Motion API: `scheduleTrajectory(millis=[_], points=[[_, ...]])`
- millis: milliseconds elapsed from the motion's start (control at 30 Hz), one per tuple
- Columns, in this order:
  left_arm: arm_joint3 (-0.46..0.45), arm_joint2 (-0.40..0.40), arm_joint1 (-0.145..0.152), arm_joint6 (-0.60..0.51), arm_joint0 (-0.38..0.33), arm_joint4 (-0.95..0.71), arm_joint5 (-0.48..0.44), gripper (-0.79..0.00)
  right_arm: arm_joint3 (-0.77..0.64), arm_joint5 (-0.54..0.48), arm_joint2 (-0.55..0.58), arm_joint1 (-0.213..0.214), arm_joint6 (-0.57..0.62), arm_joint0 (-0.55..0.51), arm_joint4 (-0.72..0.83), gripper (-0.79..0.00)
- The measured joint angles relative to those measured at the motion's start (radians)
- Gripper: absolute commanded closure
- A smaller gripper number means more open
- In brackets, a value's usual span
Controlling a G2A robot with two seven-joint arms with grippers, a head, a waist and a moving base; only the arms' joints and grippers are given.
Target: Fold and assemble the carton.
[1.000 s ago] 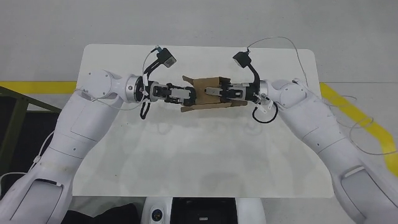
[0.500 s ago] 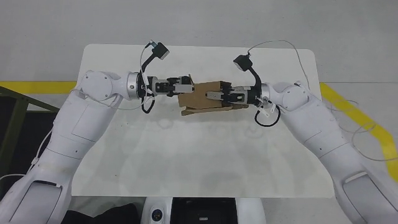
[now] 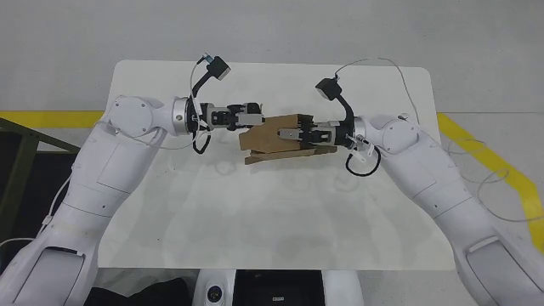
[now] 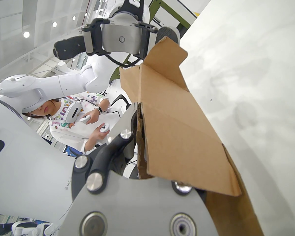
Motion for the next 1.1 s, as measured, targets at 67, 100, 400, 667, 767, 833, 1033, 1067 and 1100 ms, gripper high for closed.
scheduleTrajectory(millis=[67, 100, 400, 667, 767, 833, 1033, 1067, 1100], points=[[0.001, -0.003, 0.001, 0.000, 0.002, 0.004, 0.001, -0.785, 0.012, -0.008, 0.011, 0.000, -0.014, 0.001, -0.008, 0.000], [0.000, -0.005, 0.001, -0.002, 0.003, 0.004, 0.001, -0.785, 0.016, -0.011, 0.015, -0.001, -0.020, 0.001, -0.011, 0.000], [-0.028, -0.010, 0.002, -0.023, 0.020, -0.005, 0.007, -0.785, 0.026, -0.020, 0.053, -0.003, -0.067, 0.004, -0.030, 0.000], [-0.064, -0.018, 0.005, -0.067, 0.041, -0.049, 0.040, -0.785, 0.021, -0.019, 0.076, -0.008, -0.112, 0.007, -0.066, 0.000], [-0.079, -0.020, 0.005, -0.077, 0.047, -0.067, 0.054, -0.785, 0.018, -0.018, 0.083, -0.010, -0.128, 0.008, -0.080, 0.000], [-0.091, -0.021, 0.005, -0.083, 0.052, -0.075, 0.059, -0.785, 0.017, -0.018, 0.088, -0.012, -0.142, 0.007, -0.090, 0.000], [-0.110, -0.020, 0.005, -0.086, 0.065, -0.080, 0.076, -0.785, 0.003, -0.016, 0.101, -0.015, -0.172, 0.000, -0.112, 0.000], [-0.111, -0.019, 0.005, -0.086, 0.066, -0.081, 0.078, -0.785, 0.000, -0.016, 0.102, -0.016, -0.175, -0.001, -0.114, 0.000], [-0.112, -0.019, 0.005, -0.085, 0.066, -0.080, 0.080, -0.785, -0.002, -0.015, 0.104, -0.016, -0.177, -0.002, -0.116, 0.000]])
